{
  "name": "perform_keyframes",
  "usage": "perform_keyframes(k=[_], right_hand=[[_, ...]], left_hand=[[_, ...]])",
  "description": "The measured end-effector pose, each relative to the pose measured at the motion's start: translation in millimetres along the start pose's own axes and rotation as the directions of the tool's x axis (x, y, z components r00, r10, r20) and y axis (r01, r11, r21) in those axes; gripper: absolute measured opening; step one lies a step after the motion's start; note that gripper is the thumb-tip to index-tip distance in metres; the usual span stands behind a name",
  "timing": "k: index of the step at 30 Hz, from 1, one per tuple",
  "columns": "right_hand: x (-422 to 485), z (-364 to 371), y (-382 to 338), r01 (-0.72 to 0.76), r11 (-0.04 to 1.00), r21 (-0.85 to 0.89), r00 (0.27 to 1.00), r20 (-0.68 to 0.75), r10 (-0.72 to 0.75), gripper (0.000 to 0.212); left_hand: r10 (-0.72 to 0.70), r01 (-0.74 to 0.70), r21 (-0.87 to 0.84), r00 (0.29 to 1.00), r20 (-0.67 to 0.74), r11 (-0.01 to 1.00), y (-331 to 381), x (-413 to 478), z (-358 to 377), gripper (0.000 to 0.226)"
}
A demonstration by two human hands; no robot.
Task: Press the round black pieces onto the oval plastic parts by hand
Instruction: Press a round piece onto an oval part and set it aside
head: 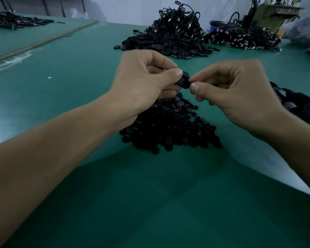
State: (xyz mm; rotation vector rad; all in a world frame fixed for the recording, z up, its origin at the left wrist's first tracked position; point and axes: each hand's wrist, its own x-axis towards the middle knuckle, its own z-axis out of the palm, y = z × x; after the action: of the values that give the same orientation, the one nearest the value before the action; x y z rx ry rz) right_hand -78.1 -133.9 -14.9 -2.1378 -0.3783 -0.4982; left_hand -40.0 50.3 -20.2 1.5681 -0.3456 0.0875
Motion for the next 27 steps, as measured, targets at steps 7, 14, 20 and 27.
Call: perform_keyframes(k=[7,14,20,27], right_hand=[[0.3,-0.6,-4.3,-0.018,0.997,0.075,0.994,-0.105,0.026,0.013],[2.4,0.3,-2.1,-0.037,0.999,0.006,0.993,-0.109,0.038,0.012],[2.3,1.1,-4.1,-0.052,0.999,-0.013,0.994,-0.093,0.051,0.013],[0.9,3.5,-7.1,-0.066,0.998,-0.020,0.993,-0.098,0.063,0.016]], left_hand=[[-0.014,0.015,-0.072,1.000,0.020,0.997,1.3,-2.6,2.8,0.012],[-0.011,0.015,-0.053,0.997,0.077,0.998,0.8,-6.6,7.9,0.015],[0.024,-0.021,-0.048,0.997,0.075,0.999,0.3,-7.1,9.6,0.016],[0.062,-0.061,-0.013,0.995,0.084,0.998,0.6,-6.7,8.5,0.022]])
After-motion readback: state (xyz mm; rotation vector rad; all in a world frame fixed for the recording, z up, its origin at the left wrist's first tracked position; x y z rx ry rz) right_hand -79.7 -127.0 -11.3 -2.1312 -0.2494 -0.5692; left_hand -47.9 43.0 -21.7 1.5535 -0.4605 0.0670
